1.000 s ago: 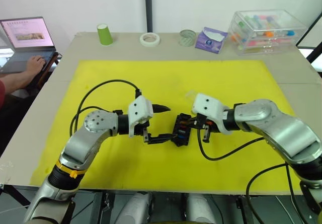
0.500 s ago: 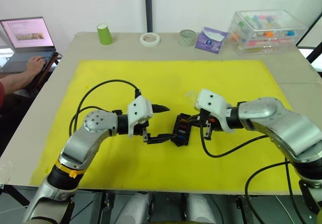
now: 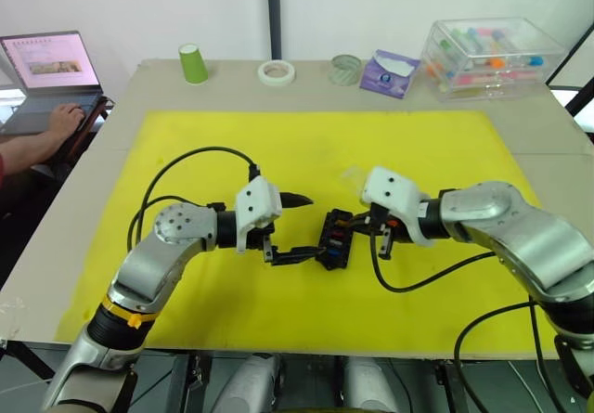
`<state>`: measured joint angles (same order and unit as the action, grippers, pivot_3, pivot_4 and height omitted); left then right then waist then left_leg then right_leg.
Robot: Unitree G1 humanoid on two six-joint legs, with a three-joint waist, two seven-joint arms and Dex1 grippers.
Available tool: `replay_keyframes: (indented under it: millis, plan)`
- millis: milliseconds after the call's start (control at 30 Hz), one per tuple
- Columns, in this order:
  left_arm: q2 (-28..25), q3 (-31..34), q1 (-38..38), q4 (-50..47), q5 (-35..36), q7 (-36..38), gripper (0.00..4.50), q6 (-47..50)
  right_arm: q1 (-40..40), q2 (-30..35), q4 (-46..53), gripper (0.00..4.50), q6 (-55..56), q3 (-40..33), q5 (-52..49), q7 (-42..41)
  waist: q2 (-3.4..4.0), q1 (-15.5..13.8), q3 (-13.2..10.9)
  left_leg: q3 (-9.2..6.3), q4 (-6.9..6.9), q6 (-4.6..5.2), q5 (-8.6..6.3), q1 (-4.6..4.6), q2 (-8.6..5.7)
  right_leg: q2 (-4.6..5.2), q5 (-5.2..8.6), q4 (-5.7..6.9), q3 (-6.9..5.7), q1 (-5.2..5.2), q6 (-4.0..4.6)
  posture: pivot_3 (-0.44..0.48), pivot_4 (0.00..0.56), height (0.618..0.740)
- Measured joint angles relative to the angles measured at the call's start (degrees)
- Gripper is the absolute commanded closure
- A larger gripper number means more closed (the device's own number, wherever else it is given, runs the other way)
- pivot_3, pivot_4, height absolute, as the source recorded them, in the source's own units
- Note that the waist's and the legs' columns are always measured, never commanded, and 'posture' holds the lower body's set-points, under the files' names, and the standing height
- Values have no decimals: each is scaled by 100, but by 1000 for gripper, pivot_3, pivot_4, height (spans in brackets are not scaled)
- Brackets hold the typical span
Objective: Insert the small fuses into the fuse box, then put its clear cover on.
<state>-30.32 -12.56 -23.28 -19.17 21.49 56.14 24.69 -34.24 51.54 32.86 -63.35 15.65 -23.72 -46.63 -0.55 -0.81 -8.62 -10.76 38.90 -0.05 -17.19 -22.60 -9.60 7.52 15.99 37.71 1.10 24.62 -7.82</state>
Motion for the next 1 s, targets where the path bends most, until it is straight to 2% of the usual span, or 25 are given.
replay_keyframes:
  millis: [1000]
  plan:
    - [-6, -1, 0, 67, -22, 13, 22, -15, 120, -91, -55, 4500, -131, 27, 22, 151, 0, 1, 0, 0, -1, 0, 0, 1, 0, 0, 0, -1, 0, 0, 0, 0, 150, 740]
